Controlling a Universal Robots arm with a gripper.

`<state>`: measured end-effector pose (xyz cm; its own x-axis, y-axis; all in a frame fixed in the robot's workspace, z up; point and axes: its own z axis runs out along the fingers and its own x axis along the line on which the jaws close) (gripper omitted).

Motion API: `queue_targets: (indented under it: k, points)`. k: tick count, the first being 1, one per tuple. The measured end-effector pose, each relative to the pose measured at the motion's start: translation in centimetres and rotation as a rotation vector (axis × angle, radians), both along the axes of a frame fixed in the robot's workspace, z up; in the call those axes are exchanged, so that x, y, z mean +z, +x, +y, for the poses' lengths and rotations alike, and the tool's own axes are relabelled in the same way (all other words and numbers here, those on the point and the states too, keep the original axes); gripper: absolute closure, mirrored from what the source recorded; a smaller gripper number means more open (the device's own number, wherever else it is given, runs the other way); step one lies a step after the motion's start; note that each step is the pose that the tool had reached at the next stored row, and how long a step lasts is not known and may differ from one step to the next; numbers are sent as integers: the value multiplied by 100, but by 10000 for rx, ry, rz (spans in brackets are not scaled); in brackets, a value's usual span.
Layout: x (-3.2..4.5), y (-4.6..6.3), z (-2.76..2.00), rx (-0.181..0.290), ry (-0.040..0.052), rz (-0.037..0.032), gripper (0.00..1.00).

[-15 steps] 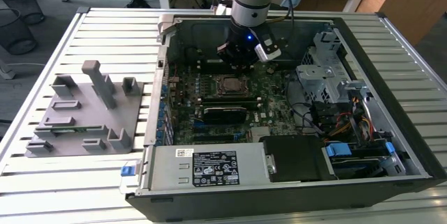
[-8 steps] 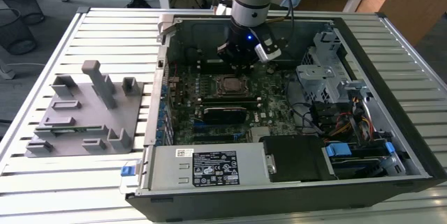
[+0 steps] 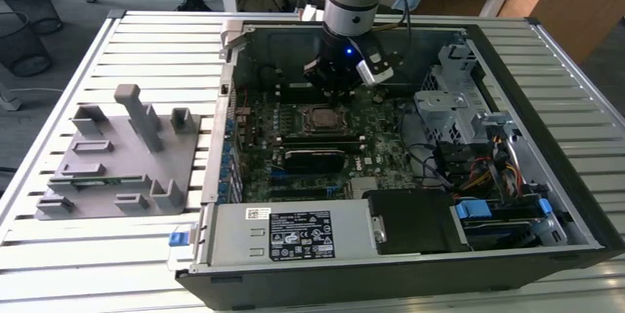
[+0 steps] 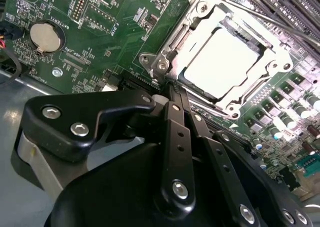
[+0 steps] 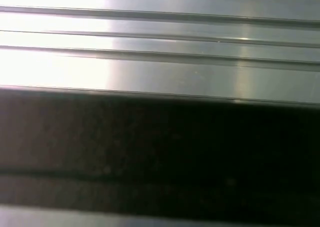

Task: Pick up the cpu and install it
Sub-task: 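Install the first cpu locking lever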

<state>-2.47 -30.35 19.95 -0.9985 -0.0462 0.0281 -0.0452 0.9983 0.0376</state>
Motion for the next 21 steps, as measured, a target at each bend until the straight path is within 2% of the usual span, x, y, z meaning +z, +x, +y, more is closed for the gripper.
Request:
queue_targets:
  k: [8,11,13,15,19,21]
  points:
    - [-32,8,-1,-1,-190,17,88]
    - [-37,10,1,-1,-177,16,88]
    - [-38,10,0,1,-107,15,88]
    - [-41,10,2,0,10,15,88]
    - [-42,11,3,0,330,12,88]
    - [-38,10,2,0,389,13,88]
